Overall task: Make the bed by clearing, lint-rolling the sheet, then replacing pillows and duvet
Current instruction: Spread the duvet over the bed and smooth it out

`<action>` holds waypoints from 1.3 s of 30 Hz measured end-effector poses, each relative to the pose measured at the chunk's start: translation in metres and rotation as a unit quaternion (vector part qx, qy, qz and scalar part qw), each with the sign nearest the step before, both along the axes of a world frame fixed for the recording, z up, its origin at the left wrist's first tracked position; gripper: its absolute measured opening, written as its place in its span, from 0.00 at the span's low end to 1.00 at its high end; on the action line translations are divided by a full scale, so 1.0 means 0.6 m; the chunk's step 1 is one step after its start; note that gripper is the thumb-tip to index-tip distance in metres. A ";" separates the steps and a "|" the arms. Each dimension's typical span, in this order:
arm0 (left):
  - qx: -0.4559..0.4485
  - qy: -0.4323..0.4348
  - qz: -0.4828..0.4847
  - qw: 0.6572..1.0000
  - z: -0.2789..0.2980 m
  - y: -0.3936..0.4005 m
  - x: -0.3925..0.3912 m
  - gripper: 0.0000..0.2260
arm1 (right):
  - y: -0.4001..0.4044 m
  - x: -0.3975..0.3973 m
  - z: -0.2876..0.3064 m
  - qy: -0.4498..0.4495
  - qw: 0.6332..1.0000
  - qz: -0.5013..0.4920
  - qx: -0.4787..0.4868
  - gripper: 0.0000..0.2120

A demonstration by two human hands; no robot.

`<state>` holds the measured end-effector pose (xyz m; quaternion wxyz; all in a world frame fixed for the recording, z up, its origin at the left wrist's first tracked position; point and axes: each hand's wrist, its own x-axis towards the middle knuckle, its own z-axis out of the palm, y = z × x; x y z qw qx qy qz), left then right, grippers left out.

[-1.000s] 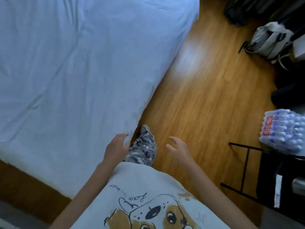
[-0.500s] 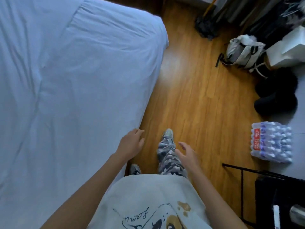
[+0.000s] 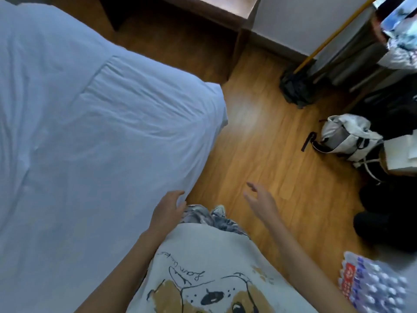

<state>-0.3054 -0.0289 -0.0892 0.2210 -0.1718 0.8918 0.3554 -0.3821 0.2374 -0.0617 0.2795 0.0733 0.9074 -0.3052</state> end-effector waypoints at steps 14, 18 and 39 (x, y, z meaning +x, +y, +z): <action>-0.011 -0.011 0.316 0.949 -0.081 -0.055 -0.455 0.17 | -0.196 -0.638 -0.043 -0.016 0.944 0.328 0.024 0.20; -0.023 -0.035 0.428 0.903 -0.083 -0.065 -0.508 0.18 | -0.291 -0.735 -0.043 -0.017 0.875 0.483 0.043 0.18; -0.260 -0.142 0.709 0.640 -0.498 -0.202 -0.593 0.23 | -0.708 -0.806 -0.535 0.174 0.471 0.856 -0.124 0.26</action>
